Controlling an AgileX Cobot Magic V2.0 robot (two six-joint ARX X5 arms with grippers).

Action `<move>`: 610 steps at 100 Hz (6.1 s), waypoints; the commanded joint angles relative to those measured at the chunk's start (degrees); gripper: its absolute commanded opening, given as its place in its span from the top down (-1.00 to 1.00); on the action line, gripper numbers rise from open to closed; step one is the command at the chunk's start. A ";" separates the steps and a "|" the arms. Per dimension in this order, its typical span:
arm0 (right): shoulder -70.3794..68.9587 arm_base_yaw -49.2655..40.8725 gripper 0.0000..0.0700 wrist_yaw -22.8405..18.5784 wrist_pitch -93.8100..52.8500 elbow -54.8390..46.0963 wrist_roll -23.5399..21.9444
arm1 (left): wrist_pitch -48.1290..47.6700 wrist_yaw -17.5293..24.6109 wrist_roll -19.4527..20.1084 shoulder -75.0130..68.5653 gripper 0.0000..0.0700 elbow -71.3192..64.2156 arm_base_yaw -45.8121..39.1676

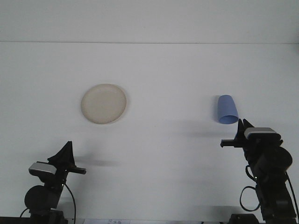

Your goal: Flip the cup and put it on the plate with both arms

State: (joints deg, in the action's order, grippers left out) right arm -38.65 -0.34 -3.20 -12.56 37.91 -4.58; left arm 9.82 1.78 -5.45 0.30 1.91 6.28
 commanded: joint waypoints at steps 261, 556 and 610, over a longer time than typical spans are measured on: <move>-44.50 -33.51 1.00 -1.14 -54.12 52.33 9.14 | 0.57 0.20 -0.17 -0.11 0.96 -1.09 0.07; -39.39 -1.95 -0.18 -10.78 -53.40 53.94 11.45 | 0.57 0.20 -0.13 -0.11 0.96 -1.09 0.07; -4.70 2.49 -0.14 -6.75 -24.79 17.07 2.99 | 0.57 0.20 0.04 -0.11 0.96 -1.09 0.07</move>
State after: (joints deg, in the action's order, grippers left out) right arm -44.77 2.50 -10.13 -39.44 56.29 -0.05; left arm 9.82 1.78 -5.45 0.30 1.89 6.28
